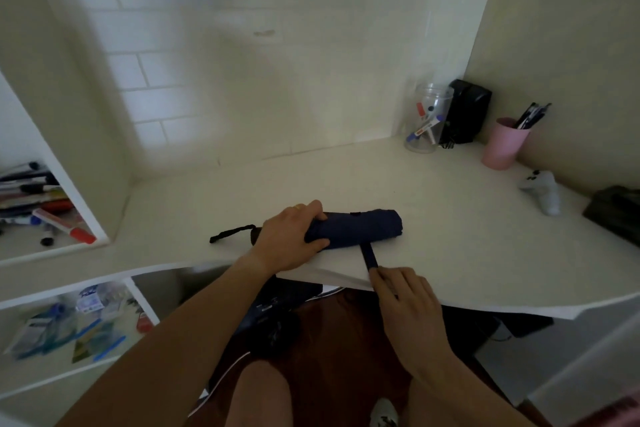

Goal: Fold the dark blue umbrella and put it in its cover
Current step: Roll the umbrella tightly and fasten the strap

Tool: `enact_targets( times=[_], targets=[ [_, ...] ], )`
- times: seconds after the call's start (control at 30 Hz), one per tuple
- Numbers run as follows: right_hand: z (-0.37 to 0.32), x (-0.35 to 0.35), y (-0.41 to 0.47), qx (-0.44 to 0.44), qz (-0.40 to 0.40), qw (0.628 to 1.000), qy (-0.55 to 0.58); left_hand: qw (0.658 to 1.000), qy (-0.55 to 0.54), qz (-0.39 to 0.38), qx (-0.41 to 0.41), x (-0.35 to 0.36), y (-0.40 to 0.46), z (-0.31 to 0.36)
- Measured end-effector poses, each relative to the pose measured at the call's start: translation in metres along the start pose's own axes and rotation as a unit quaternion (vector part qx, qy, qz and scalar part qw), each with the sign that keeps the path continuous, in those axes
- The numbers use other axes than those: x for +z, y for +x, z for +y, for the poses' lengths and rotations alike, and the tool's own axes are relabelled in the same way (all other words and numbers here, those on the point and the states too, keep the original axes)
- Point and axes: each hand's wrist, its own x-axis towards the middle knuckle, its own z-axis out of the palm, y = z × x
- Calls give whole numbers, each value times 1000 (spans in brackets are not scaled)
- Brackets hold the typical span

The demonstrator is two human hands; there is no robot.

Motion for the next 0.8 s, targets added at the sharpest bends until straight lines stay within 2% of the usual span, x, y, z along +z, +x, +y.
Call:
enact_targets(
  times=[0.17, 0.23, 0.33, 0.4, 0.63, 0.8],
  targets=[
    [15, -12, 24, -31, -27, 998, 47, 997, 46, 44, 53, 18, 1, 21],
    [25, -20, 46, 1, -27, 995, 101, 994, 51, 63, 71, 25, -2, 25],
    [48, -29, 86, 102, -25, 978, 180, 993, 34, 77, 82, 28, -9, 26],
    [63, -28, 105, 144, -60, 969, 192, 993, 25, 76, 91, 29, -13, 27],
    [77, -28, 139, 198, -190, 933, 234, 992, 0, 94, 86, 33, -13, 27],
    [82, -29, 158, 185, -274, 909, 255, 989, -12, 122, 86, 37, -11, 29]
  ],
)
